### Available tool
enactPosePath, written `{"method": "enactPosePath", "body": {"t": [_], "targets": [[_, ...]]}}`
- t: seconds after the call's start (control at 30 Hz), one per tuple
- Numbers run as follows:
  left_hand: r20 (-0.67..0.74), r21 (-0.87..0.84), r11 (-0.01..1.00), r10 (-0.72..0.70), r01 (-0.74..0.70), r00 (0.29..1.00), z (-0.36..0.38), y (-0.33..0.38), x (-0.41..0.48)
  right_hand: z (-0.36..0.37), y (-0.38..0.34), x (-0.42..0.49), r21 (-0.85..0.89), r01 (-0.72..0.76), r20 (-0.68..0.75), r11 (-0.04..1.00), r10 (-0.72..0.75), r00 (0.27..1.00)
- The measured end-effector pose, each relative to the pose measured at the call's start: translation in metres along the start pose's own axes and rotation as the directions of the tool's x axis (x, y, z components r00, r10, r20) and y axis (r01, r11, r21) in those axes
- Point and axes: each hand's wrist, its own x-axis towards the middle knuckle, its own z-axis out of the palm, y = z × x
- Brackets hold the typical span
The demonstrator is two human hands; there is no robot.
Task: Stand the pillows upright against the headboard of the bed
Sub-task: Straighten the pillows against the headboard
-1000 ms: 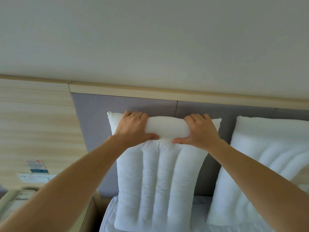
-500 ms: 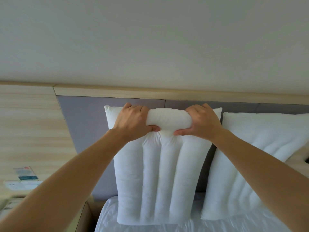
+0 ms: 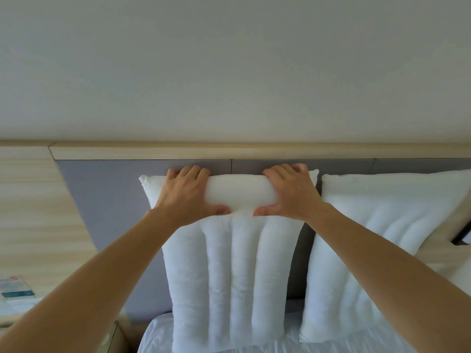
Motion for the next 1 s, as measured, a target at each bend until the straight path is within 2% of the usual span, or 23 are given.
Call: {"method": "enactPosePath", "body": {"t": [0.13,0.27,0.47,0.6,0.77,0.87,1.0], "targets": [[-0.046,-0.032,0.996,0.080,-0.082,0.996,-0.011,0.038,0.017,-0.025,0.025,-0.018,0.058,-0.079,-0.023,0.995,0.080,0.997],[-0.043,-0.075,0.979,0.188,-0.191,0.981,-0.018,0.116,0.049,-0.052,0.087,-0.058,0.037,-0.179,-0.036,0.983,0.180,0.983],[-0.004,-0.141,0.929,0.344,-0.342,0.939,0.001,0.241,0.094,-0.083,0.188,-0.129,-0.118,-0.361,0.122,0.925,0.375,0.919],[0.080,-0.184,0.927,0.345,-0.326,0.935,0.027,0.304,0.123,-0.091,0.249,-0.160,-0.107,-0.465,0.260,0.879,0.476,0.840],[0.165,-0.191,0.952,0.270,-0.238,0.948,0.058,0.349,0.140,-0.082,0.300,-0.181,-0.151,-0.533,0.321,0.832,0.551,0.770],[0.175,-0.122,0.967,0.241,-0.222,0.954,0.071,0.364,0.147,-0.073,0.321,-0.189,-0.176,-0.554,0.321,0.814,0.579,0.749],[0.193,-0.062,0.973,0.232,-0.224,0.953,0.078,0.374,0.154,-0.061,0.333,-0.191,-0.174,-0.515,0.331,0.840,0.542,0.772]]}}
